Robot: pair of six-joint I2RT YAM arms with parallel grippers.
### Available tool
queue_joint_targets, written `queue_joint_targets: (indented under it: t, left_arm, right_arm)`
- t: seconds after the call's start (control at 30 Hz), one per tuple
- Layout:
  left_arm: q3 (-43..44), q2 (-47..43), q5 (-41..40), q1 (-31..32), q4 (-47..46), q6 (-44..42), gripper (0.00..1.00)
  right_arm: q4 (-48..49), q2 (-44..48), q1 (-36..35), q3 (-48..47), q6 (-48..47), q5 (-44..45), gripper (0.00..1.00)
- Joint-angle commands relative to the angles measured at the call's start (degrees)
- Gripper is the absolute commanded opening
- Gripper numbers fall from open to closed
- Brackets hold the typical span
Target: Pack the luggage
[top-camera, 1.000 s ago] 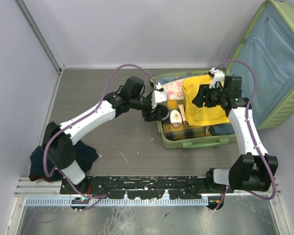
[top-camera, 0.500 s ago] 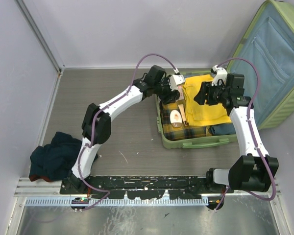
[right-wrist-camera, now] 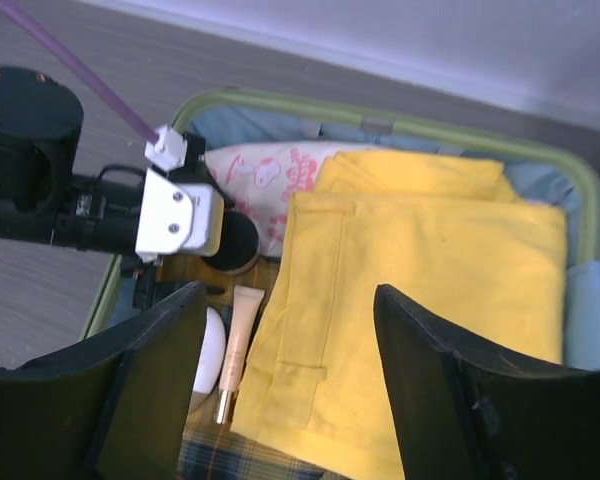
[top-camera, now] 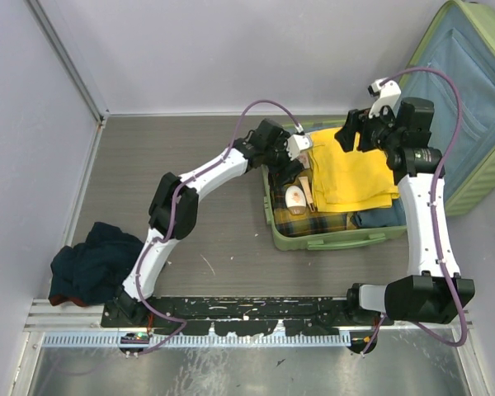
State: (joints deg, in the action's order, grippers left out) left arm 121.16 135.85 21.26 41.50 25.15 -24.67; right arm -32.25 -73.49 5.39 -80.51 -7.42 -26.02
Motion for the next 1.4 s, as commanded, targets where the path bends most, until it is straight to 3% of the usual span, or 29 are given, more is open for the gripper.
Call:
queue_joint_targets:
  t: [0.0, 0.23, 0.43, 0.77, 1.1, 1.3, 1.37]
  left_arm:
    - [-0.8, -7.5, 1.6, -0.1, -1.7, 1.3, 0.97]
    - [-7.6, -18.3, 1.8, -0.6, -2.4, 1.5, 0.98]
    - [-13.8, -25.2, 2.7, -1.3, -1.6, 2.8, 0.98]
    - [-20.4, -29.5, 2.9, -1.4, -4.1, 9.1, 0.98]
    - [-19.8, -29.3, 2.5, -2.2, -5.2, 11.4, 0.98]
    - [-19.8, -29.4, 2.9, -2.9, -5.6, 11.5, 0.98]
    - [-19.8, -29.5, 2.8, -3.3, -5.7, 11.6, 0.98]
  right_arm:
    - [1.0, -0.1, 0.3, -7.1, -2.4, 1.9, 0.74]
    - [3.0, -3.3, 0.2, -16.9, -8.8, 13.8, 0.82]
    - [8.0, -7.9, 0.3, -25.9, -23.7, 31.1, 0.85]
    - [13.9, -15.9, 0.3, -39.9, -46.1, 50.5, 0.85]
    - [14.2, -21.7, 5.7, -46.9, -54.7, 53.3, 0.78]
    - [13.8, -23.1, 7.9, -46.0, -55.5, 52.4, 0.65]
    - [13.8, -23.5, 8.3, -46.2, -55.7, 52.5, 0.57]
